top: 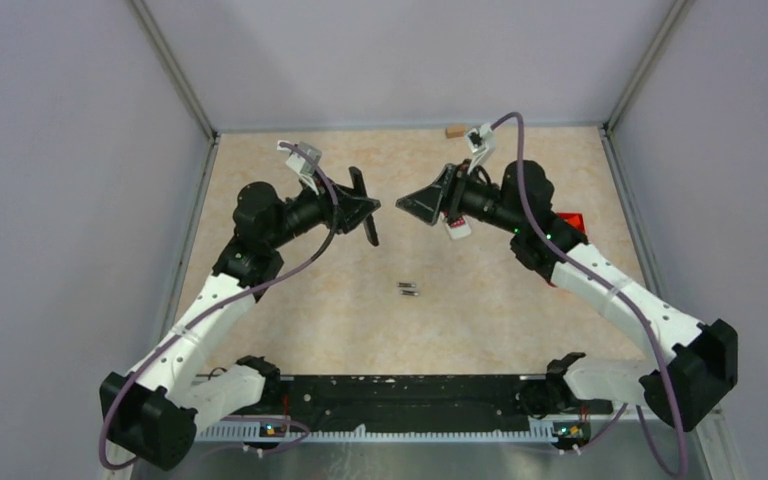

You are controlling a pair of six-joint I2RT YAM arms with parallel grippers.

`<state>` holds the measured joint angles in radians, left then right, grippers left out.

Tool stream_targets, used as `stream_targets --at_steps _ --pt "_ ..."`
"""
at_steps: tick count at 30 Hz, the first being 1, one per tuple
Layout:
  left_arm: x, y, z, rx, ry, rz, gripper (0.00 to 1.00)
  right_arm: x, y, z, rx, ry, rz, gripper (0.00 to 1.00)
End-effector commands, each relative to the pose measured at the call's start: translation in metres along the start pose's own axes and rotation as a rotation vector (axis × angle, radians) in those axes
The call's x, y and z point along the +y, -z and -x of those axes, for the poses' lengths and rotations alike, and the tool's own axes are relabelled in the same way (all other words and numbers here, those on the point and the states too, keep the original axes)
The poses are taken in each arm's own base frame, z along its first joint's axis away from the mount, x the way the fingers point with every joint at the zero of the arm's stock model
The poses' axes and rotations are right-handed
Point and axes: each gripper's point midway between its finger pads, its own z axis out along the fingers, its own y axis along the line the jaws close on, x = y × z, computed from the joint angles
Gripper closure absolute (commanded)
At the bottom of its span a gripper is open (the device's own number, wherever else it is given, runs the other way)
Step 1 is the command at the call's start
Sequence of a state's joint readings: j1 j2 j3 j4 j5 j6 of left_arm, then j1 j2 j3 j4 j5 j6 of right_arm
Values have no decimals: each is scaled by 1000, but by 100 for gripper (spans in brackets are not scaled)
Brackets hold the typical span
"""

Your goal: Load the batteries into the remote control

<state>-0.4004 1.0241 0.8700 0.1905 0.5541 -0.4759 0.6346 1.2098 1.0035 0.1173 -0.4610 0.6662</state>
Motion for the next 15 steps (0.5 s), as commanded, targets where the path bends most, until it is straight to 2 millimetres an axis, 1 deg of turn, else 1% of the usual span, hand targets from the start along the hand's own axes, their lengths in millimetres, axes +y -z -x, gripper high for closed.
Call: stream_targets --at_steps 1,3,4,5,6,9,11,15 --pt "1 -2 18 -15 -205 -3 82 17 8 59 -168 145 -89 38" --pt "-3 -2 15 0 -223 -31 83 26 1 68 -189 170 -109 39" --pt "-5 -1 12 9 -227 -46 83 28 -4 71 -191 192 -137 39" --pt "-7 -1 10 16 -229 -58 83 24 -9 72 -191 210 -203 38" --pt "-8 0 9 20 -230 -67 83 30 -14 77 -187 235 -229 37" --pt "-10 0 5 36 -222 -80 83 32 -30 72 -160 273 -311 33" --pt "-11 -1 3 45 -218 -84 83 39 -39 65 -145 285 -317 32" --pt "-12 -1 2 50 -216 -87 83 39 -50 57 -112 314 -379 33"
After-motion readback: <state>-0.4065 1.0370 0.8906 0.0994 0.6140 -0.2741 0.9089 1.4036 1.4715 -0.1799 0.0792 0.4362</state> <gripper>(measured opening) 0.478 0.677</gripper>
